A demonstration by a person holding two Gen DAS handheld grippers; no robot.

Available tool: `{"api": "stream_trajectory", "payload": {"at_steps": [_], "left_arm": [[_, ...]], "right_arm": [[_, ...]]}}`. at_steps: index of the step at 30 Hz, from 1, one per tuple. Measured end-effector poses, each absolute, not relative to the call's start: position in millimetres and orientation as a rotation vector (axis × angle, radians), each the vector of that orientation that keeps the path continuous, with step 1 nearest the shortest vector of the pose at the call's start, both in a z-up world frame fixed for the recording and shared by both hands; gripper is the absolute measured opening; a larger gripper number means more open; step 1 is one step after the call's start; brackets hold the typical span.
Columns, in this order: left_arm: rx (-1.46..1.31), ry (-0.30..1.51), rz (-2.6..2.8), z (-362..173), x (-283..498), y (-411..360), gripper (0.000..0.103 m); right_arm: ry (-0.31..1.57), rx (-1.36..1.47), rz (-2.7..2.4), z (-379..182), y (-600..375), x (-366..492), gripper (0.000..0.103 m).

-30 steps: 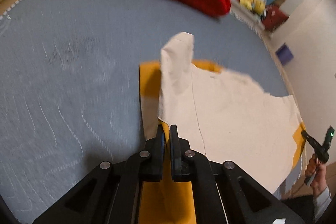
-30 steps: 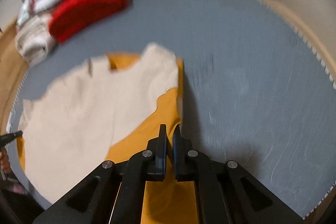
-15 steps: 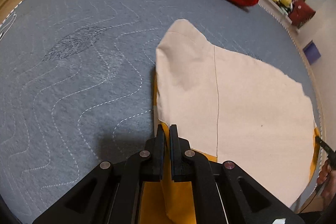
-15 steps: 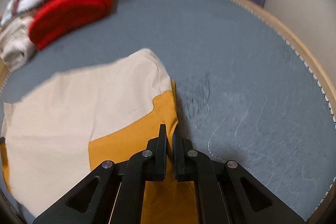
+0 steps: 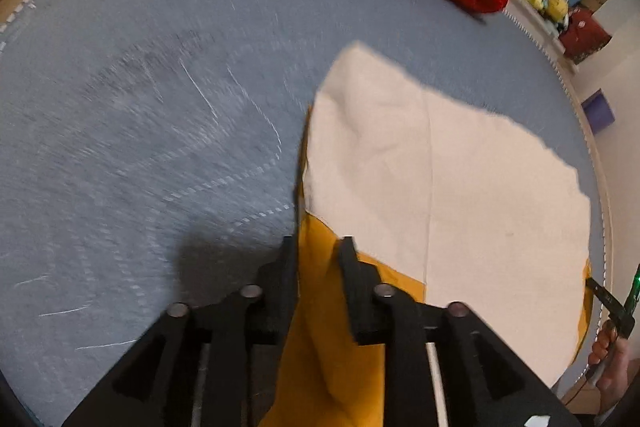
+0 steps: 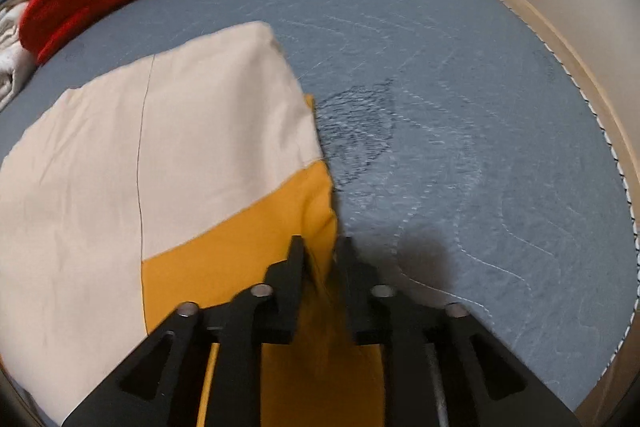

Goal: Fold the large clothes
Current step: 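Lay the hem over the jacket body with both grippers, then open both grippers and release the folded jacket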

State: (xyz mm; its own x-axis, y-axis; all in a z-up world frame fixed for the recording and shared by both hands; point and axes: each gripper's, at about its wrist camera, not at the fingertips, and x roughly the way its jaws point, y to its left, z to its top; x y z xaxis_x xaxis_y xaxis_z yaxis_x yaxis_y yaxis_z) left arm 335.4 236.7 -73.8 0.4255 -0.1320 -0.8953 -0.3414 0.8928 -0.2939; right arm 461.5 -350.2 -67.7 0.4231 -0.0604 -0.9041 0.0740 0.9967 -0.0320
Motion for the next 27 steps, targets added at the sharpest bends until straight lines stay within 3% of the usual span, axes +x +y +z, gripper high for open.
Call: {"api": "stream_trajectory", "payload": {"at_steps": [5,12,13,16,17,22,27], "left_arm": [[-0.434,1.133,-0.085,-51,297,213,0.024],[-0.022,1.390,-0.317,-106,244,146,0.026],[-0.015,1.413,-0.301,-112,240,150,0.025],[-0.086,1.419,-0.254,-107,236,166,0.021],[-0.102,1.414,-0.236,-104,237,168,0.021],[-0.149,1.485,-0.169,-119,235,182,0.011],[-0.137,1.475,-0.134,-107,216,195,0.011]], "right_arm": [[1.133,0.031,-0.007,-53,-359,428,0.034],[1.324,0.004,0.077,-78,-384,380,0.035],[1.338,0.000,0.090,-80,-385,373,0.034],[1.336,-0.030,0.096,-77,-388,363,0.006],[1.331,-0.044,0.088,-74,-387,361,0.003],[1.376,-0.059,0.036,-76,-389,353,0.002],[1.366,-0.127,-0.057,-68,-393,357,0.004]]}}
